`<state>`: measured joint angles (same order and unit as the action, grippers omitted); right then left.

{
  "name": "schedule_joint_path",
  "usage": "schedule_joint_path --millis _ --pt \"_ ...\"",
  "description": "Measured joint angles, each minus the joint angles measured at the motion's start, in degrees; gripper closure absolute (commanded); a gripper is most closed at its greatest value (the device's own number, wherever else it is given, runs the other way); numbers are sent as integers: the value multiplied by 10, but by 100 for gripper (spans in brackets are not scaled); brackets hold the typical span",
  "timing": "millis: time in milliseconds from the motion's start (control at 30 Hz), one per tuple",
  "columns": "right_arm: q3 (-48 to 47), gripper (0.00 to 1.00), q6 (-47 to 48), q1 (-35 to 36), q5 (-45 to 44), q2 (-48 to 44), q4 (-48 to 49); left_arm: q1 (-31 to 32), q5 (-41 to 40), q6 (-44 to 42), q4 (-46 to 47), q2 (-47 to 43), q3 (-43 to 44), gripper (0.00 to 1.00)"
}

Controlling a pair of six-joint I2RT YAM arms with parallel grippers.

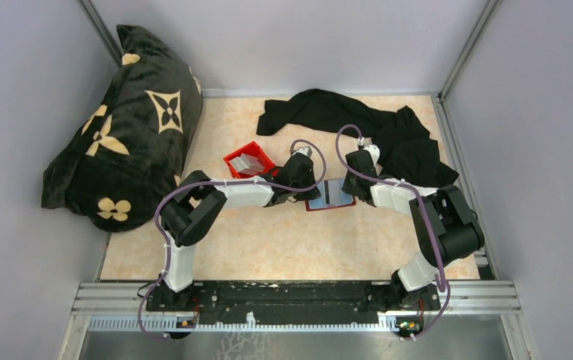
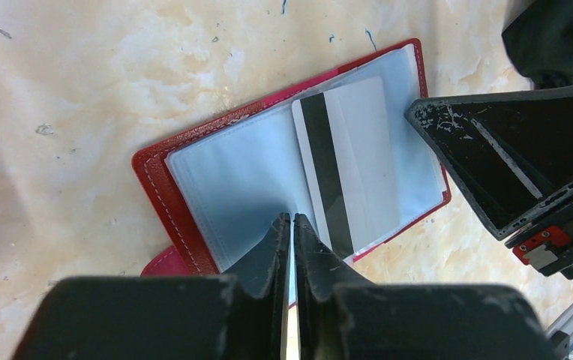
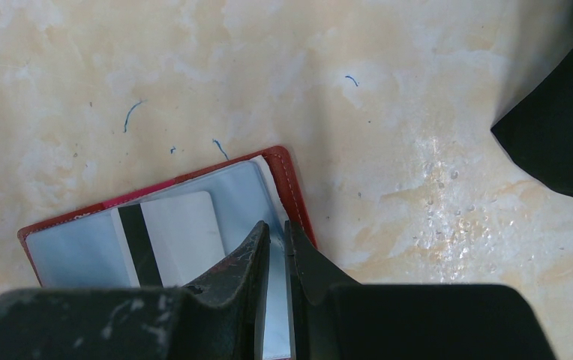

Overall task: Put the credit cards into the card holder
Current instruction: Insert the credit card into the card holder.

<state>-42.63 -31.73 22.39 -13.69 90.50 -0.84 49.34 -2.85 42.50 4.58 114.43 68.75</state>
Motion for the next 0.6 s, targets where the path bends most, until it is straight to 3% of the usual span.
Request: schedule_joint_path --millis 300,600 --pt "0 87 0 0 0 0 0 0 -2 -9 -10 5 11 92" --pt "0 87 0 0 1 0 0 13 -9 -34 -60 43 90 94"
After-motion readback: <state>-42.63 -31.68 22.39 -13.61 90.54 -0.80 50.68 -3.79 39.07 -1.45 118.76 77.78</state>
